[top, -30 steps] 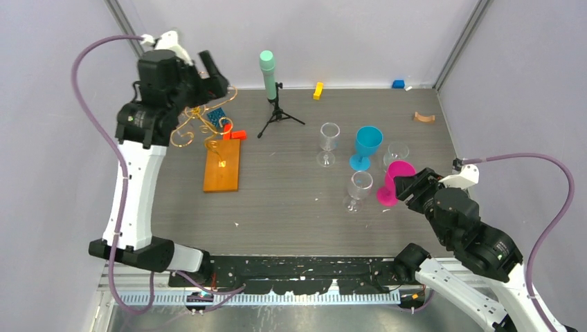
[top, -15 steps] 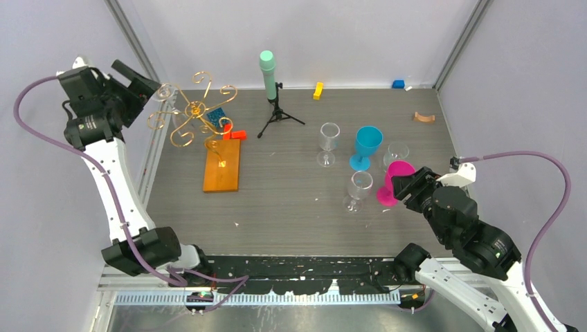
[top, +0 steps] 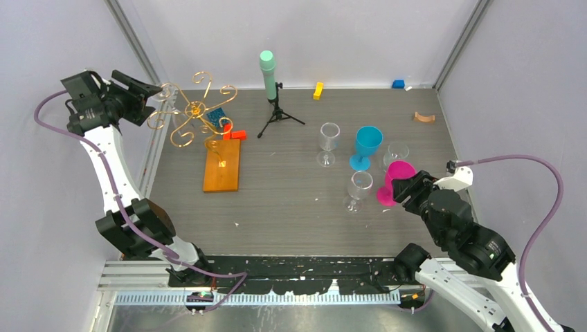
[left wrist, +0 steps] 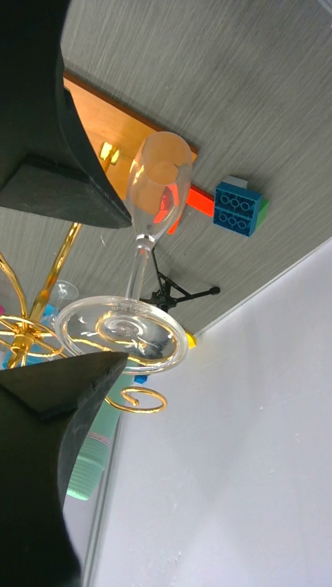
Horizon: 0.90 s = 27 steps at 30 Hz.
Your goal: Take the wine glass off the wine glass rack
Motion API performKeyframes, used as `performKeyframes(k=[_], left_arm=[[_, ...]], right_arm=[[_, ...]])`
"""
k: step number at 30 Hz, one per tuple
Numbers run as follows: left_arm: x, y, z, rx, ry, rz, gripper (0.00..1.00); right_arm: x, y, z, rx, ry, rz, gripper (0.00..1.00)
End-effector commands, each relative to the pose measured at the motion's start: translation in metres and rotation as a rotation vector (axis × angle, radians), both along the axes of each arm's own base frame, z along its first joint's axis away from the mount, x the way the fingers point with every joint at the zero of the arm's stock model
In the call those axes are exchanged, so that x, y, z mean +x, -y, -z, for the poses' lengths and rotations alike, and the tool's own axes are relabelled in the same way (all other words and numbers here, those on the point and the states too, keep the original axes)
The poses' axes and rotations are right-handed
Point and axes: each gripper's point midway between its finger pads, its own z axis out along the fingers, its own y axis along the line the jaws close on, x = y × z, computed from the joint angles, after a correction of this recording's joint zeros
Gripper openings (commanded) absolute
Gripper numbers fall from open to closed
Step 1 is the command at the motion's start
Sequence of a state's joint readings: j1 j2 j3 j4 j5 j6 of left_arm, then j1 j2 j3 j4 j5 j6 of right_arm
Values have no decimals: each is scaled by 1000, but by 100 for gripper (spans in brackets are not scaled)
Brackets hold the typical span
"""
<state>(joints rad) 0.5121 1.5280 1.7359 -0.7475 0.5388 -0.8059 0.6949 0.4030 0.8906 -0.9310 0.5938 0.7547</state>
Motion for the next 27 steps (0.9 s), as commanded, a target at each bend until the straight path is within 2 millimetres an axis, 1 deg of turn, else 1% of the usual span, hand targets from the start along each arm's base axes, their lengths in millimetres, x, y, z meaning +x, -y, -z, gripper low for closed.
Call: performKeyframes(k=[1, 6, 8, 14, 19, 23, 27], left_arm=[[5, -3, -31, 13, 101, -14, 64], [8, 1, -26, -40, 111, -3, 42], [8, 4, -26, -59, 117, 3, 40], [11, 11, -32, -131, 147, 27, 38], [11, 12, -34, -143, 151, 30, 23], [7, 13, -42, -140, 184, 14, 0], [4, 13, -49, -134, 200, 3, 0]], right_arm=[[4, 14, -17, -17, 82, 56, 59], [3, 25, -26, -35, 113, 93, 59], [3, 27, -27, -36, 120, 97, 59], [-1, 32, -33, -17, 147, 112, 59], [-4, 37, -35, 2, 163, 129, 57], [-3, 38, -35, -3, 153, 142, 56], [-3, 39, -33, -12, 140, 149, 55]])
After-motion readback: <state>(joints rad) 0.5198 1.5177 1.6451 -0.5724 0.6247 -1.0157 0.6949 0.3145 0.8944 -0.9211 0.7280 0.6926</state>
